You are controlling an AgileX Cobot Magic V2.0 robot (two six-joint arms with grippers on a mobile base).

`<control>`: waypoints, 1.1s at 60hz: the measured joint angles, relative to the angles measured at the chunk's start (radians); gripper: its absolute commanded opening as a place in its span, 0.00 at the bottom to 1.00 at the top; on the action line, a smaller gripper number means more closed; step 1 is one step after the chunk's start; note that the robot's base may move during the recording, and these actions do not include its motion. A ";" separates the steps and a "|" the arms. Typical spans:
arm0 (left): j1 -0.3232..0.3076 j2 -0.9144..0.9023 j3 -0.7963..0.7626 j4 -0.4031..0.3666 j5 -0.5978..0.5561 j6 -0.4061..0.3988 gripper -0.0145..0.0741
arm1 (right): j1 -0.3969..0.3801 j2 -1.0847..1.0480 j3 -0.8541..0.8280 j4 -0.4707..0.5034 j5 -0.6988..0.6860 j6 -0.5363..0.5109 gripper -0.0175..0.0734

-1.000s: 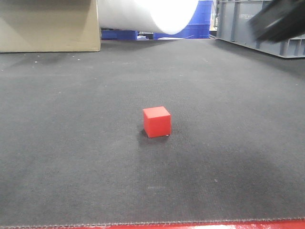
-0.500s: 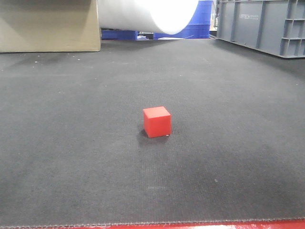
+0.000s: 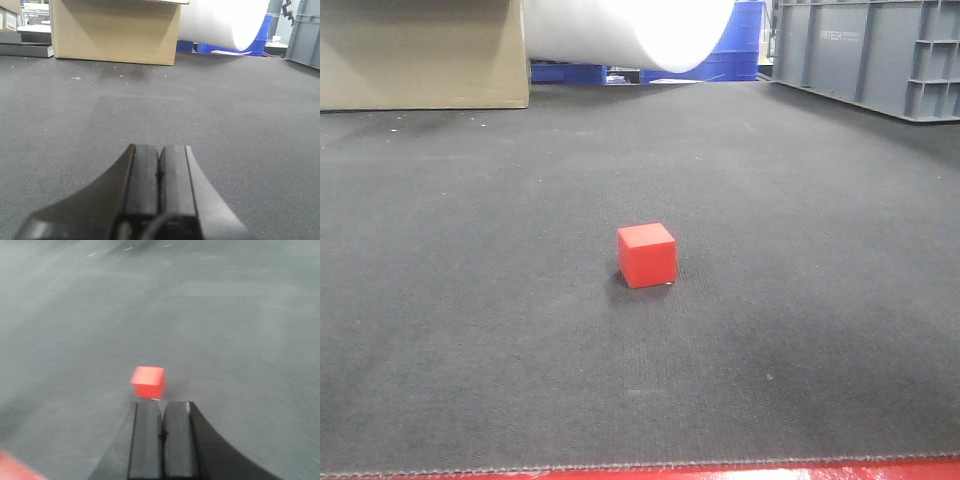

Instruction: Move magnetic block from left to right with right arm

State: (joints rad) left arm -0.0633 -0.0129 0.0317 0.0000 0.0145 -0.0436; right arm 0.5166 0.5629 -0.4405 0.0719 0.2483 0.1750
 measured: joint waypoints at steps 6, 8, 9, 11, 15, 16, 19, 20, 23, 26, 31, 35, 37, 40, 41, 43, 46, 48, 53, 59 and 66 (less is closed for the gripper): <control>0.000 0.000 0.000 0.000 0.000 0.000 0.03 | -0.095 -0.104 0.096 -0.002 -0.013 -0.018 0.27; 0.000 0.000 0.000 0.000 0.000 0.000 0.03 | -0.131 -0.147 0.126 -0.002 -0.013 -0.028 0.27; 0.000 0.000 0.000 0.000 0.000 0.000 0.03 | -0.146 -0.164 0.137 -0.002 -0.013 -0.032 0.27; 0.000 0.000 0.000 0.000 0.000 0.000 0.03 | -0.185 -0.209 0.165 -0.002 -0.013 -0.044 0.27; 0.000 0.000 0.000 0.000 0.000 0.000 0.03 | -0.266 -0.300 0.215 -0.004 -0.013 -0.066 0.27; 0.000 0.000 0.000 0.000 0.000 0.000 0.03 | -0.291 -0.318 0.224 -0.004 -0.013 -0.068 0.27; 0.000 0.000 0.000 0.000 0.000 0.000 0.03 | -0.347 -0.377 0.260 -0.006 -0.015 -0.073 0.27; 0.000 0.000 0.000 0.000 0.000 0.000 0.03 | -0.363 -0.400 0.269 -0.006 -0.015 -0.075 0.27; 0.000 0.000 0.000 0.000 0.000 0.000 0.03 | -0.422 -0.449 0.305 -0.006 -0.020 -0.075 0.27; 0.000 0.000 0.000 0.000 0.000 0.000 0.03 | -0.465 -0.497 0.339 -0.006 -0.020 -0.077 0.27; 0.000 0.000 0.000 0.000 0.000 0.000 0.03 | -0.515 -0.551 0.393 -0.006 -0.027 -0.081 0.27; 0.000 0.000 0.000 0.000 0.000 0.000 0.03 | -0.539 -0.570 0.428 -0.006 -0.039 -0.081 0.27; 0.000 0.000 0.000 0.000 0.000 0.000 0.03 | -0.546 -0.571 0.442 -0.006 -0.046 -0.081 0.27; 0.000 0.000 0.000 0.000 0.000 0.000 0.03 | -0.556 -0.573 0.459 -0.006 -0.064 -0.081 0.27; 0.000 0.000 0.000 0.000 0.000 0.000 0.03 | -0.559 -0.571 0.462 -0.006 -0.069 -0.081 0.27; 0.000 0.000 0.000 0.000 0.000 0.000 0.03 | -0.563 -0.571 0.466 -0.006 -0.080 -0.081 0.27; 0.000 0.000 0.000 0.000 0.000 0.000 0.03 | -0.565 -0.571 0.471 -0.006 -0.100 -0.081 0.27; 0.000 0.000 0.000 0.000 0.000 0.000 0.03 | -0.565 -0.571 0.471 -0.006 -0.111 -0.081 0.27; 0.000 0.000 0.000 0.000 0.000 0.000 0.03 | -0.565 -0.571 0.471 -0.006 -0.126 -0.081 0.27; 0.000 0.000 0.000 0.000 0.000 0.000 0.03 | -0.565 -0.571 0.471 -0.006 -0.157 -0.081 0.27; 0.000 0.000 0.000 0.000 0.000 0.000 0.03 | -0.565 -0.571 0.471 -0.006 -0.177 -0.082 0.27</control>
State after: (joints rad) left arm -0.0633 -0.0129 0.0317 0.0000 0.0145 -0.0436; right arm -0.0484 -0.0083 0.0302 0.0663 0.0711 0.0926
